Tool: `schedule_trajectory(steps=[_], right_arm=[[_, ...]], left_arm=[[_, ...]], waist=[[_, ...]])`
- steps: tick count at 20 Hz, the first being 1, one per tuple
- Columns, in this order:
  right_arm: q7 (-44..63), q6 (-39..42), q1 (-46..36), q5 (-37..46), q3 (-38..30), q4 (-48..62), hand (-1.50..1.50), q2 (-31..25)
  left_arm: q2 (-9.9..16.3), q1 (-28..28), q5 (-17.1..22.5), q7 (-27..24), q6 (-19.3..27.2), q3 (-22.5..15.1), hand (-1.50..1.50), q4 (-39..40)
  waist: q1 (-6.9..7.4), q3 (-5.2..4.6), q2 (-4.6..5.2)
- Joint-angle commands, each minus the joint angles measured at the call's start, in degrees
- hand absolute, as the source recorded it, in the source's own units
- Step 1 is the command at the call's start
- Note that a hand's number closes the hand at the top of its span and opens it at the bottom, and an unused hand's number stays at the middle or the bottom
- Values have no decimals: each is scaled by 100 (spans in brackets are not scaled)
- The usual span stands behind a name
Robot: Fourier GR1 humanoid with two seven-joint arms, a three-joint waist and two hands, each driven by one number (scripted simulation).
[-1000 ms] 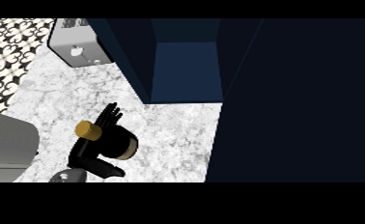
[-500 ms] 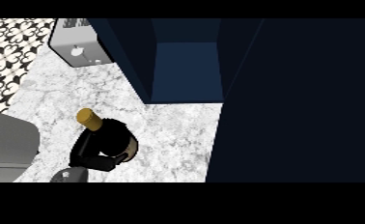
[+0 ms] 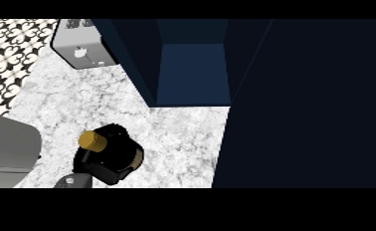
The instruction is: Pick up the wine, place it into the cabinet and close the cabinet
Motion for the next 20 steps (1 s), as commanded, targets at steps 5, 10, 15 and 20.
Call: schedule_trajectory(steps=[5, 10, 15, 20], right_arm=[[153, -126, 379, 343, -21, -949, -150, -93], [-78, 33, 756, 114, -173, -1264, -150, -439], [-185, -58, 672, 407, 148, -1012, -150, -261], [-496, -43, 925, 307, 162, -1054, -150, -489]], left_arm=[[-253, 401, 316, -85, 472, 276, 150, -452], [-623, 669, 378, 419, 241, -164, 150, -1173], [-672, 954, 533, 821, 271, -294, 150, -2052], [-719, 1332, 837, 1327, 887, -1271, 150, -2909]], waist=[[37, 3, 4], [22, 8, -5], [48, 4, 1], [27, 4, -2]])
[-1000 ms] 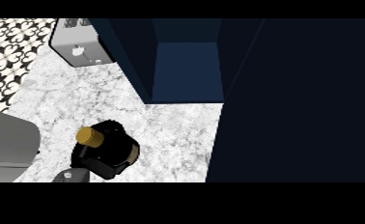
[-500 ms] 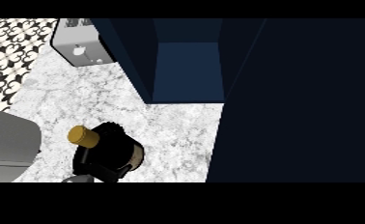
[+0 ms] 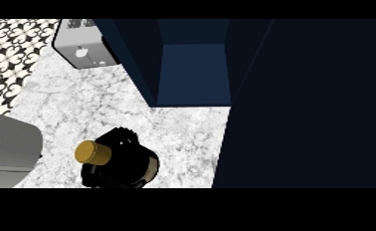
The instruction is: Pick up the wine, place it into the cabinet and close the cabinet
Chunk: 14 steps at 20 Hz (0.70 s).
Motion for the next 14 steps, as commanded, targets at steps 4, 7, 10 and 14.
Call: schedule_trajectory(steps=[4, 7, 10, 14], right_arm=[[546, -45, 177, 386, 75, -1126, -150, -101], [139, -69, 471, 319, 129, -1099, -150, -197], [340, -32, 435, 144, -276, -1330, -150, -364], [-80, 27, 654, 89, 71, -1133, -150, -346]], left_arm=[[-53, 388, 289, 645, 631, -1042, 150, -1061], [-53, 98, 395, 1209, 1236, -1249, 150, -1594], [-54, 292, 168, 551, 1612, -1593, 150, -1223], [-54, -402, 275, 1211, 2664, -1810, 150, -1489]], waist=[[7, -7, 5], [-27, -2, 1], [-26, -6, 14], [-64, -2, 14]])
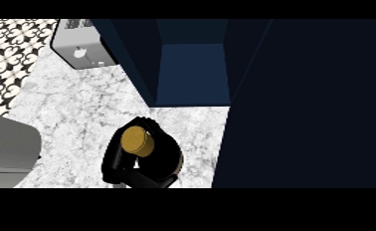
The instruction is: Pick up the wine, place it into the cabinet and close the cabinet
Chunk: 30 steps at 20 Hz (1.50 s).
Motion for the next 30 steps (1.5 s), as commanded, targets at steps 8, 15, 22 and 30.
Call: schedule_trajectory(steps=[8, 15, 22, 30], right_arm=[[740, -13, 208, 106, -133, -1483, -150, -320], [194, -138, 669, 286, 314, -1332, -150, -309], [173, -10, 613, -183, -116, -1264, -150, -344], [-189, 138, 839, -346, -224, -1302, -150, -488]], left_arm=[[-3, -938, -197, 282, 1002, 102, 150, 425], [153, -1913, -250, 627, 921, 467, 150, 1065], [-1, -2478, -226, 656, 1026, 437, 150, 1769], [-3, -3592, 602, 132, 1644, 32, 150, 3112]], waist=[[-22, -8, 12], [-70, -4, 7], [-41, -2, 19], [-170, -3, 32]])
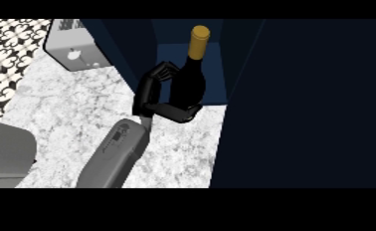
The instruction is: Pick up the wine, place it into the cabinet and close the cabinet
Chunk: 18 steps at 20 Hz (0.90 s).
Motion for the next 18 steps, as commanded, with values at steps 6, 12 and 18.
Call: schedule_trajectory(steps=[6, 12, 18], right_arm=[[127, 125, 294, -300, 72, -988, -150, 47], [-246, 306, 475, -561, -158, -951, -150, -19], [-473, 314, 512, -488, 132, -755, -150, 113]], left_arm=[[-6, -1186, 858, -315, 516, -317, 150, 1306], [-6, -1893, 1174, -298, 731, -380, 150, 2127], [-6, -2461, 962, -321, 848, -179, 150, 3291]], waist=[[-64, -2, 21], [-180, 6, 43], [-281, 4, 94]])
